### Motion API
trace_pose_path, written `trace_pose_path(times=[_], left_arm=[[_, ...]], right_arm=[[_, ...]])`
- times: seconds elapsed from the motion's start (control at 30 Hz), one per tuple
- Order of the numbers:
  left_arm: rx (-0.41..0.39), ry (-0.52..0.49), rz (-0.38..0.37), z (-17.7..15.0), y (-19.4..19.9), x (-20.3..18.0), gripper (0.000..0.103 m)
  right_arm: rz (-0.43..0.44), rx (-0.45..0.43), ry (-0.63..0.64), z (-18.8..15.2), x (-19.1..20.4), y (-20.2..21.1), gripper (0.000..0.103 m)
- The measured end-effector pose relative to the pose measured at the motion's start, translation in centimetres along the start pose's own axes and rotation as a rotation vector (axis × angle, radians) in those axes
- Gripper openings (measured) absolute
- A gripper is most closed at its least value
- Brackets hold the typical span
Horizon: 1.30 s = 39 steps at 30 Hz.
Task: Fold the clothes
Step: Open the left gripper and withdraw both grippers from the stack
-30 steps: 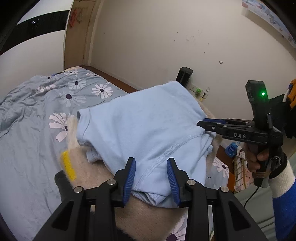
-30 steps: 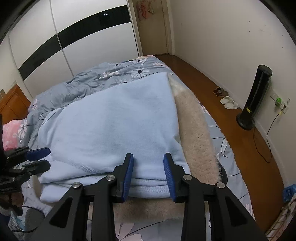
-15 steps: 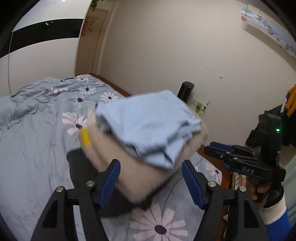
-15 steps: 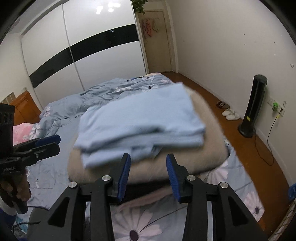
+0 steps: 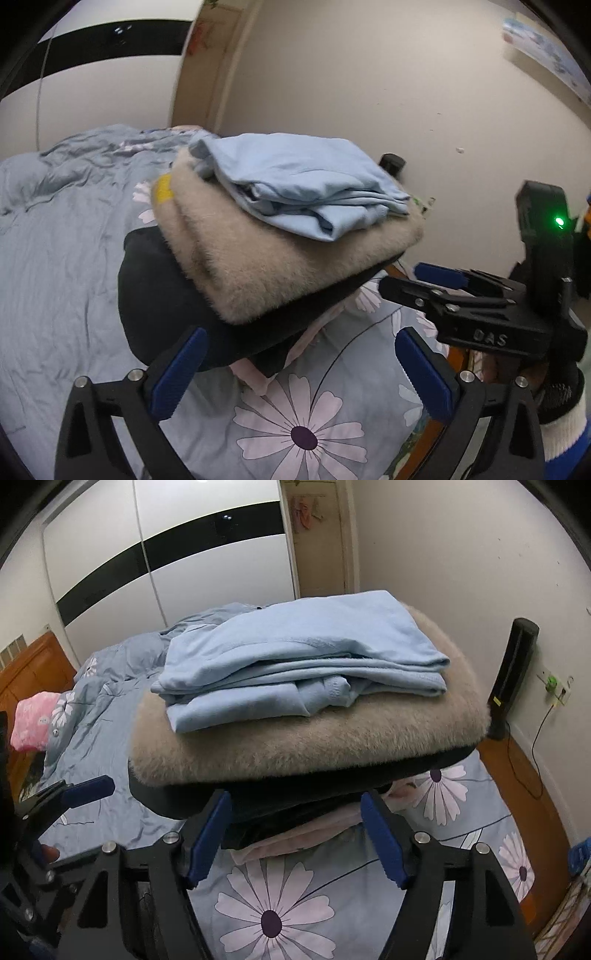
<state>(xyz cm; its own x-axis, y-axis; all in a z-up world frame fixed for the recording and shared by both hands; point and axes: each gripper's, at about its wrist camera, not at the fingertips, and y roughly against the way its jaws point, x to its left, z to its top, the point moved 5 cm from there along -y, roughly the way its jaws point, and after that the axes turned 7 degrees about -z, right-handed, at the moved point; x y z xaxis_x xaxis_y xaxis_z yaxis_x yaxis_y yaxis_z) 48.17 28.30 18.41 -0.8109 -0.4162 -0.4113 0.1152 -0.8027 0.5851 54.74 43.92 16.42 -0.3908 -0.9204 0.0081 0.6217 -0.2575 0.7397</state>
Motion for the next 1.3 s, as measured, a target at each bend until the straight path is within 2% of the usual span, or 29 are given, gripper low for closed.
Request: trace_pose_path(times=[0.1,0.27,0.37,0.5,0.7,1.0,1.3], left_arm=[[-0.006,0.037,0.024,0.7,-0.1,0.4,0.103],[-0.025,0.066,0.059,2.3,-0.1,0.6,0.103],[-0.039,0.035,0.122,2.7,0.1,0.0,0.103],[-0.004,0.029,0.179,2.9,-0.5,-0.5,0.103],[0.037,0.044,0.222,3.1,-1.5,-0.4,0.103],[0.030,0.074,0.245,4.0,-2.2,-0.5,0.103],[0.068,0.103,0.279,3.8,-3.2,0.9,0.103]], right_arm=[[-0.011,0.016,0.013,-0.3,0.0,0.0,0.084],[-0.026,0.039,0.033,0.1,-0.3,-0.1,0.085],[-0.036,0.046,0.034,0.6,-0.5,0.0,0.103],[-0.061,0.048,0.056,1.1,-0.5,0.3,0.103],[-0.087,0.064,0.097,1.9,-0.5,0.6,0.103],[-0.119,0.089,0.086,3.7,-1.7,0.3,0.103],[-0.135,0.110,0.086,4.6,-2.6,-0.6,0.103]])
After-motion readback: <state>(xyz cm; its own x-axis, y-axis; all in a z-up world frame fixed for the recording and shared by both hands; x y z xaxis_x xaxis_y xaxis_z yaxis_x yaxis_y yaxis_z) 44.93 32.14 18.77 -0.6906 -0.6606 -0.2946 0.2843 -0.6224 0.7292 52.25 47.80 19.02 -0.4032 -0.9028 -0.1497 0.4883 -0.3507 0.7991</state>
